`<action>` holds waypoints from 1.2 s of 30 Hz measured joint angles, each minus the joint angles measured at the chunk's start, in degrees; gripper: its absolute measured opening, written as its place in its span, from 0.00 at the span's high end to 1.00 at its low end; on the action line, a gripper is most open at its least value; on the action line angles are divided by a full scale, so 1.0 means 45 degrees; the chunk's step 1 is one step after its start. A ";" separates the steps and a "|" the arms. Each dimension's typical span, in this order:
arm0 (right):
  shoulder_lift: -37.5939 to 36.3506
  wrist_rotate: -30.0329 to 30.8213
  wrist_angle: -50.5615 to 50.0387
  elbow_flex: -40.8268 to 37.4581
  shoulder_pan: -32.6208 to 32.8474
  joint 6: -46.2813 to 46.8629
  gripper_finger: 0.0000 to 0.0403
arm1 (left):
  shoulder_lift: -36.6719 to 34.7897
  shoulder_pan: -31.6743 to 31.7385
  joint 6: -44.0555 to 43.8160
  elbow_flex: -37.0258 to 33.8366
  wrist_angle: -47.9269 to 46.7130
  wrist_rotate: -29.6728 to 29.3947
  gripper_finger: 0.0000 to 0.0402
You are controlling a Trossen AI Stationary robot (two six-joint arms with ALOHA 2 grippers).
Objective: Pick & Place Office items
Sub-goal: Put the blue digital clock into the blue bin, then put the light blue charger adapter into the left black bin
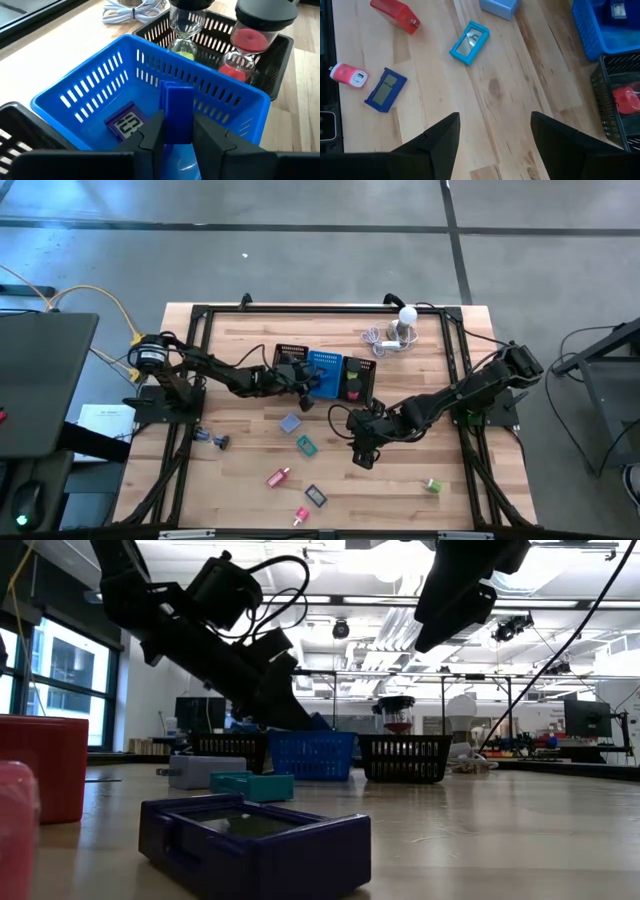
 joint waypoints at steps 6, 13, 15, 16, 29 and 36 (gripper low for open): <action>0.0000 0.0003 0.0002 0.0000 0.0000 -0.0015 0.42 | 0.0000 0.0000 -0.0129 0.0000 -0.0231 0.0002 0.70; 0.0013 0.0003 0.0032 0.0000 0.0000 -0.0015 0.42 | -0.0008 -0.0246 0.0076 0.0000 0.0256 0.0000 0.67; 0.0015 0.0003 0.0032 0.0000 0.0000 -0.0015 0.42 | -0.0104 -0.0333 0.0434 0.0000 0.0474 -0.0001 0.67; 0.0015 0.0003 0.0039 0.0000 0.0000 -0.0015 0.42 | -0.0150 -0.0391 0.0746 0.0000 0.0574 -0.0043 0.67; 0.0015 0.0003 0.0176 -0.0001 0.0000 -0.0365 0.42 | -0.2500 -0.1745 0.2359 -0.0005 -0.0187 -0.1151 0.67; 0.0019 0.0003 0.0218 -0.0005 0.0000 -0.0765 0.42 | -0.5541 -0.4289 0.1812 -0.0006 -0.4988 -0.0547 0.67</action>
